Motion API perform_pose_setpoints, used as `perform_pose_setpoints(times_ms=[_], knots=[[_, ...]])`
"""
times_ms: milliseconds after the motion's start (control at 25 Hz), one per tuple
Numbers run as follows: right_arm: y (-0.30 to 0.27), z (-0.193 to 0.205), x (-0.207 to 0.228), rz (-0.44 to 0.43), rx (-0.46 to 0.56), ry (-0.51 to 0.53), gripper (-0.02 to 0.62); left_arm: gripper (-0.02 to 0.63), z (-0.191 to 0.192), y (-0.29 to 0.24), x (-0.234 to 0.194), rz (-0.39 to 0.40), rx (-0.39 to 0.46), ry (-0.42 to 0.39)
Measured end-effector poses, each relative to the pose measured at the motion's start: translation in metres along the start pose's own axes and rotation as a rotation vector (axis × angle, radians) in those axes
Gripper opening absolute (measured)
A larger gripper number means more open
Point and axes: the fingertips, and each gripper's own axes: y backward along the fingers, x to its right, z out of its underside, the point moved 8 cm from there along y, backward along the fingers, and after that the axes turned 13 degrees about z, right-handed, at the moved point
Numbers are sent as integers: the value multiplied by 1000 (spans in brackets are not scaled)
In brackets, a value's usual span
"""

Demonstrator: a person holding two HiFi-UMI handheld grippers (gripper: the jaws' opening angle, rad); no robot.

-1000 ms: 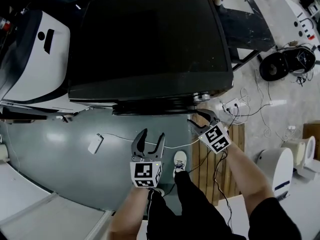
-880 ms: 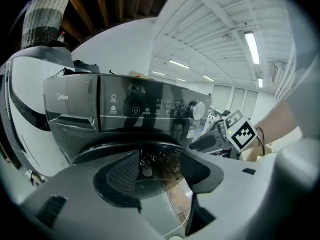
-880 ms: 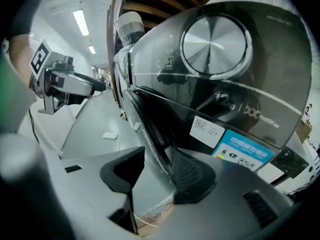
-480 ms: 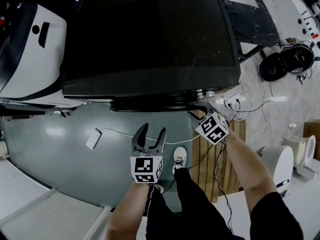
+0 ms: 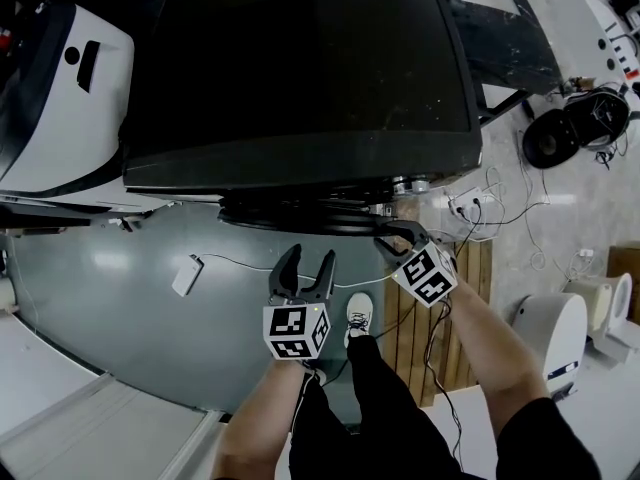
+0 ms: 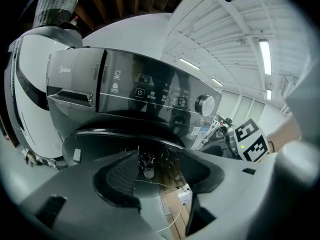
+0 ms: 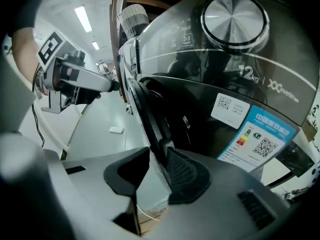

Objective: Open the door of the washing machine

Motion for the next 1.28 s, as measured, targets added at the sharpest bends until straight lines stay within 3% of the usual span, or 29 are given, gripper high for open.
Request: perform_pose_setpoints(times_ms=[200, 440, 680, 880, 1120, 1280], knots=[[17, 8, -16, -59, 55, -89, 130, 258, 7, 6, 3, -13, 0, 23], [45, 6, -37, -122, 117, -89, 166, 262, 15, 16, 8, -20, 14, 62], [65, -7, -42, -94, 175, -129, 166, 275, 26, 28, 8, -92, 20, 150], [65, -21, -53, -79, 232, -144, 164, 275, 36, 42, 8, -140, 13, 157], [57, -42, -82, -102, 241, -150, 154, 305, 49, 59, 0, -109, 4, 180], [59, -49, -94, -68, 237, -158, 146, 314, 56, 71, -6, -69, 3, 201]])
